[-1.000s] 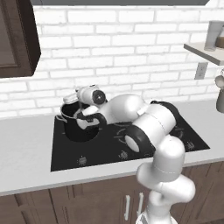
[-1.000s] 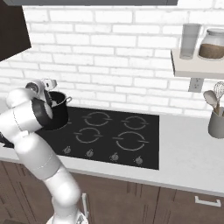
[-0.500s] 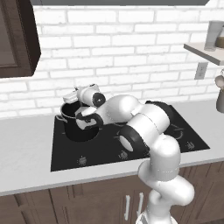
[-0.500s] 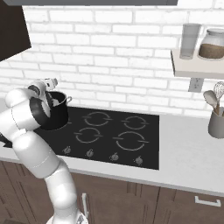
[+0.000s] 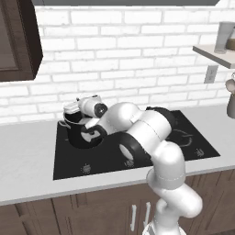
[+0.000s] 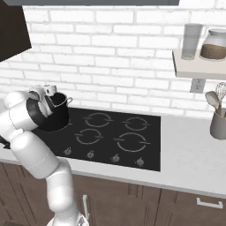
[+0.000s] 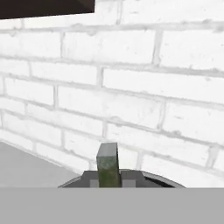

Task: Put the broccoli and garlic in the pot. Retrieve the spatula and lightly stir the vegetables in the pot.

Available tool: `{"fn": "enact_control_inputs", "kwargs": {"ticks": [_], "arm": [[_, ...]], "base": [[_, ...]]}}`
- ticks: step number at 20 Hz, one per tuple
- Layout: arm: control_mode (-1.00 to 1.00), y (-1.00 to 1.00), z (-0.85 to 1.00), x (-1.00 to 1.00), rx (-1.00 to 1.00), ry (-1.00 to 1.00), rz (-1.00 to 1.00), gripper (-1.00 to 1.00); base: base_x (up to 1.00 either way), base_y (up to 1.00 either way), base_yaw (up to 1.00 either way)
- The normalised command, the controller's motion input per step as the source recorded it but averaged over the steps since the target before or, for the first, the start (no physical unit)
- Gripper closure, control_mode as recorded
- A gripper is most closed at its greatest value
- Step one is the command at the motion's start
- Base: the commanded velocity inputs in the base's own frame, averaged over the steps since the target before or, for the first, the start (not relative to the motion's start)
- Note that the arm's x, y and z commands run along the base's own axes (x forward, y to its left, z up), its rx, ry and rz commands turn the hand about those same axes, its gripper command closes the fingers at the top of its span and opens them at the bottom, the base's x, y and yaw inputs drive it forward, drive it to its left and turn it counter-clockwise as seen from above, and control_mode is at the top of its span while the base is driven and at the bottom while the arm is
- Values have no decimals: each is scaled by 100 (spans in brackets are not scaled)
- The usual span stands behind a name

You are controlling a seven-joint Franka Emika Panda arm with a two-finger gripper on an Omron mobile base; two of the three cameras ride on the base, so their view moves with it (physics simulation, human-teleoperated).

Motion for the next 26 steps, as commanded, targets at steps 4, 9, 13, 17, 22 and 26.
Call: {"fn": "enact_control_inputs", "kwargs": {"ticks": [4, 9, 13, 17, 22, 26], "arm": [[-100, 17, -2, 1, 23, 13, 0, 100], [-100, 2, 19, 29, 19, 1, 0, 100], [-100, 0, 33, 25, 10, -2, -1, 100], [-100, 0, -41, 14, -6, -2, -4, 100], [-100, 0, -99, 15, -23, -19, -1, 100], [-100, 1, -73, 15, -17, -37, 0, 100]], "base": [[0, 0, 0], [0, 0, 0], [0, 0, 0], [0, 0, 0], [0, 0, 0], [0, 0, 0]]}}
